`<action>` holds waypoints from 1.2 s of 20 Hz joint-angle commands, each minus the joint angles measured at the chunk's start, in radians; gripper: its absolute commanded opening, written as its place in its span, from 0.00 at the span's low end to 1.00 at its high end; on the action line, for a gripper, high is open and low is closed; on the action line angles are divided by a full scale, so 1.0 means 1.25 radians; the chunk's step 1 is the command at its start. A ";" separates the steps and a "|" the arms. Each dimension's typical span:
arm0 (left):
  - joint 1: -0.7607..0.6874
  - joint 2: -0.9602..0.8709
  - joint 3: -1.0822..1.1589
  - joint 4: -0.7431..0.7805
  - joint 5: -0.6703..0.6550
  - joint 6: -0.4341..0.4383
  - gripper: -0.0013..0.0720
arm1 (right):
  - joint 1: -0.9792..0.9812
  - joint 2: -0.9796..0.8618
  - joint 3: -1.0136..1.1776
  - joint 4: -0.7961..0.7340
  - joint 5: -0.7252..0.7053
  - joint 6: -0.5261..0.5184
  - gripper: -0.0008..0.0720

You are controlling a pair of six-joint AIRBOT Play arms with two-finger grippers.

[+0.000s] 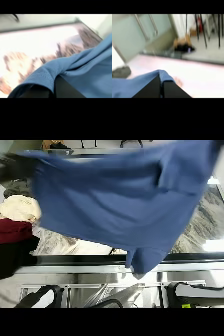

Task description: Fold the shirts.

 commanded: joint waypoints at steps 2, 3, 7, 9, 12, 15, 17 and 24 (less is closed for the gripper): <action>-0.121 -0.277 -0.111 0.081 0.104 0.008 0.04 | 0.155 -0.243 -0.087 -0.225 -0.117 0.001 0.04; -0.125 -0.340 -0.111 0.104 0.136 0.008 0.05 | 0.175 -0.301 -0.086 -0.217 -0.150 0.001 0.04; -0.083 -0.512 0.020 0.103 0.099 -0.010 0.97 | 0.208 -0.377 -0.071 -0.210 -0.223 0.001 0.51; -0.034 -0.542 0.128 0.105 0.038 -0.026 0.97 | 0.177 -0.334 -0.060 -0.241 -0.214 0.060 0.52; 0.054 -0.546 0.235 0.190 -0.091 -0.112 0.97 | 0.086 -0.242 -0.065 -0.388 -0.087 0.231 0.52; 0.114 -0.546 0.215 0.294 -0.276 -0.142 0.97 | -0.006 -0.157 -0.167 -0.482 0.070 0.295 0.51; 0.144 -0.546 0.134 0.291 -0.325 -0.141 0.97 | -0.054 -0.083 -0.309 -0.482 0.098 0.298 0.51; 0.143 -0.547 -0.126 0.293 -0.243 -0.082 0.97 | -0.117 0.137 -0.715 -0.485 0.044 0.296 0.51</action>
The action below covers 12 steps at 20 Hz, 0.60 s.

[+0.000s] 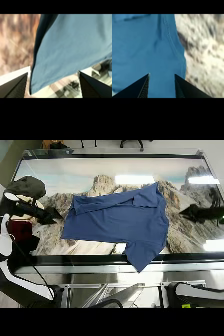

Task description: Fold the shirts.

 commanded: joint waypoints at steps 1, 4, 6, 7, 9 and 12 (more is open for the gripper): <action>0.003 -0.002 -0.096 0.009 0.045 0.028 0.97 | -0.019 0.078 -0.151 -0.010 0.003 0.009 0.52; -0.011 -0.003 -0.132 0.006 0.061 0.035 0.97 | -0.018 0.087 -0.201 -0.008 0.006 0.015 0.52; -0.039 -0.003 -0.163 0.006 0.067 0.053 0.97 | -0.018 0.086 -0.228 -0.008 0.005 0.014 0.52; -0.053 -0.003 -0.178 0.007 0.081 0.059 0.88 | -0.018 0.085 -0.240 -0.008 0.005 0.014 0.56; -0.072 -0.003 -0.189 0.007 0.108 0.070 0.82 | -0.018 0.085 -0.261 -0.008 0.004 0.014 0.70; -0.078 -0.002 -0.170 0.007 0.116 0.070 0.38 | -0.018 0.066 -0.296 -0.010 -0.020 0.003 0.70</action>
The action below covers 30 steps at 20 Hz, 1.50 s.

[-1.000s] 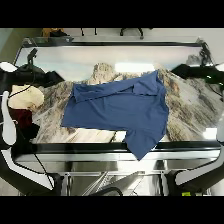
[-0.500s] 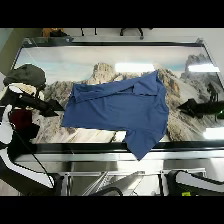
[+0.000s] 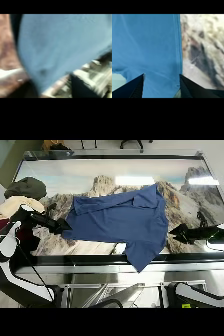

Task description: Fold the shirts.

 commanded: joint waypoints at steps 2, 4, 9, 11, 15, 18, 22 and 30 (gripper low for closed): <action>-0.011 -0.001 0.026 0.001 0.005 0.020 0.04 | 0.007 -0.047 -0.060 0.003 -0.021 -0.023 0.70; -0.011 -0.001 0.047 0.000 -0.013 0.020 0.04 | 0.033 -0.087 -0.075 0.006 -0.043 -0.043 0.70; -0.011 0.000 0.062 -0.008 -0.036 0.019 0.04 | 0.132 -0.153 -0.073 0.102 -0.075 -0.112 0.45; -0.011 0.006 0.085 -0.046 -0.060 0.015 0.04 | 0.142 -0.142 -0.038 0.209 -0.057 -0.172 0.12; -0.011 0.140 0.183 -0.177 -0.103 0.022 0.04 | 0.134 -0.056 0.189 0.332 0.028 -0.179 0.04; 0.003 0.307 0.310 -0.279 -0.152 0.022 0.04 | 0.089 0.020 0.475 0.421 0.055 -0.180 0.04; 0.066 0.581 0.500 -0.464 -0.081 0.011 0.04 | 0.005 0.101 0.818 0.483 0.001 -0.180 0.04; 0.240 0.939 0.632 -0.143 0.164 -0.016 0.04 | -0.047 0.190 1.016 0.456 -0.081 -0.181 0.04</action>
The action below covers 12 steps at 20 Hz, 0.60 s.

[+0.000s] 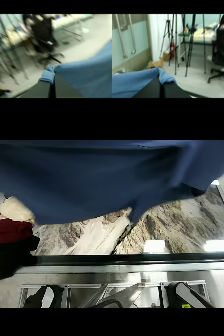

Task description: Fold the shirts.

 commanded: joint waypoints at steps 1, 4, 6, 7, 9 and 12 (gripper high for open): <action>0.029 0.095 -0.034 0.113 0.051 -0.017 0.04 | -0.009 0.016 0.044 -0.006 -0.002 0.000 0.04; -0.042 0.063 -0.185 0.108 0.014 -0.016 0.04 | -0.009 -0.010 0.037 -0.005 0.067 0.001 0.04; -0.108 0.001 -0.275 0.110 -0.002 -0.013 0.04 | -0.008 -0.038 -0.009 0.007 0.120 0.001 0.04; -0.147 -0.043 -0.315 0.110 -0.005 0.000 0.04 | -0.008 -0.051 -0.052 0.019 0.138 0.000 0.04; -0.231 -0.143 -0.378 0.111 0.003 0.023 0.04 | 0.018 -0.081 -0.176 0.024 0.148 -0.027 0.04; -0.312 -0.321 -0.445 0.120 0.055 0.046 0.04 | 0.088 -0.156 -0.384 -0.013 0.097 -0.096 0.04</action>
